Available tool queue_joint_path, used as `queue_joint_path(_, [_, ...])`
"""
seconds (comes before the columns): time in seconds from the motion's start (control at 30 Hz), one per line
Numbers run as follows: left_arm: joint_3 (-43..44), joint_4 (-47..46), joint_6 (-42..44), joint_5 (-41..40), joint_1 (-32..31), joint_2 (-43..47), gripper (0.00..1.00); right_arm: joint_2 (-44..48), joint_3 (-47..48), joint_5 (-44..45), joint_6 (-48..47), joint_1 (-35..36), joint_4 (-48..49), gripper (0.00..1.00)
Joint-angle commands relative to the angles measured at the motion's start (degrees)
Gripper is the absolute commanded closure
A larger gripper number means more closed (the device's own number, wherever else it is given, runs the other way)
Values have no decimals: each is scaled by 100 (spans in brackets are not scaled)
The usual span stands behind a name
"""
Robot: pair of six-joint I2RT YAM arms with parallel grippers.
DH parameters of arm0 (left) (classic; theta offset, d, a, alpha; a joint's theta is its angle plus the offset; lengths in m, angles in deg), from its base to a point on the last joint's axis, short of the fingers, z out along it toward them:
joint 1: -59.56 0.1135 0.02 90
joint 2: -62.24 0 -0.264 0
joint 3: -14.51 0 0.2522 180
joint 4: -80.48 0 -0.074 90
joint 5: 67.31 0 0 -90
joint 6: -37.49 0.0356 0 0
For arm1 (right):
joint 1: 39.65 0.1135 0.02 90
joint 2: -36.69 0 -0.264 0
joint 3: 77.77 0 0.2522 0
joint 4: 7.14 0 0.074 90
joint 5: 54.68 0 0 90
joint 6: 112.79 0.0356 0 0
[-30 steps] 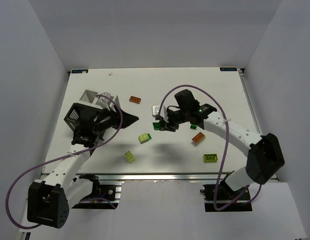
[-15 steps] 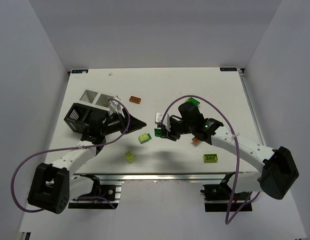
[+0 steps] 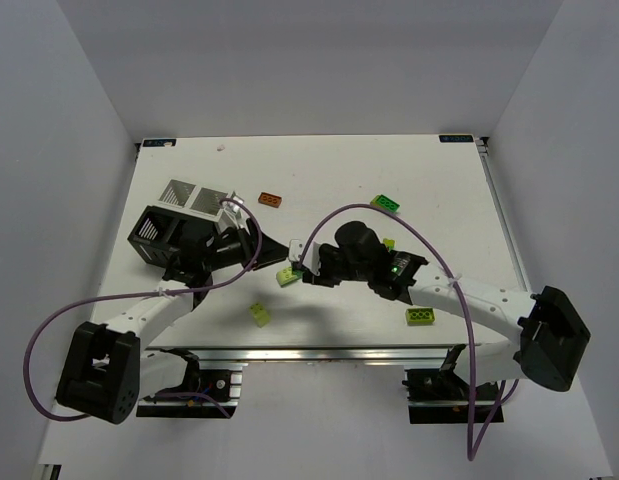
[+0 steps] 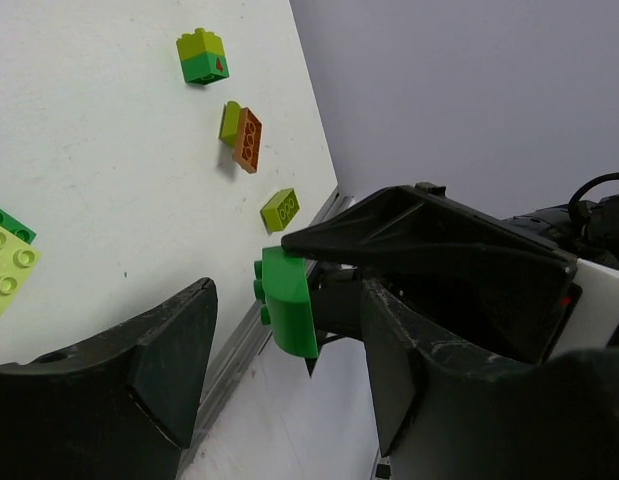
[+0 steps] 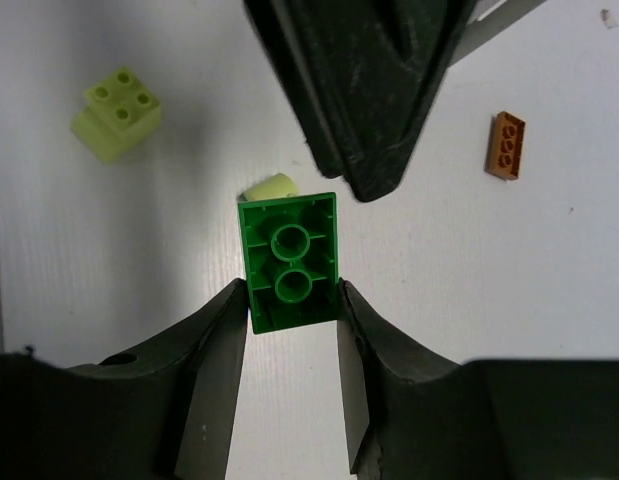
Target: Sort the legos into containers by color
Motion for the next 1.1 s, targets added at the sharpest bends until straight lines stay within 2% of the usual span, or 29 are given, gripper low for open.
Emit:
queue_joint_path(0.0, [-4, 76, 95, 114, -80, -17, 31, -50, 9, 362, 64, 90, 572, 95])
queue_joint_path(0.27, [40, 191, 156, 158, -221, -166, 37, -260, 61, 959, 152, 362, 924, 94])
queue_joint_path(0.5, [49, 235, 183, 131, -256, -184, 39, -305, 35, 1030, 205, 512, 1021, 93])
queue_joint_path(0.83, [58, 226, 183, 184, -300, -289, 52, -366, -61, 1584, 301, 556, 1399, 89])
queue_joint_path(0.93, [75, 217, 174, 210, -300, -307, 58, -375, -70, 1575, 328, 565, 1425, 84])
queue_joint_path(1.07, [75, 182, 191, 184, -300, -254, 73, -393, -53, 1435, 293, 573, 1347, 71])
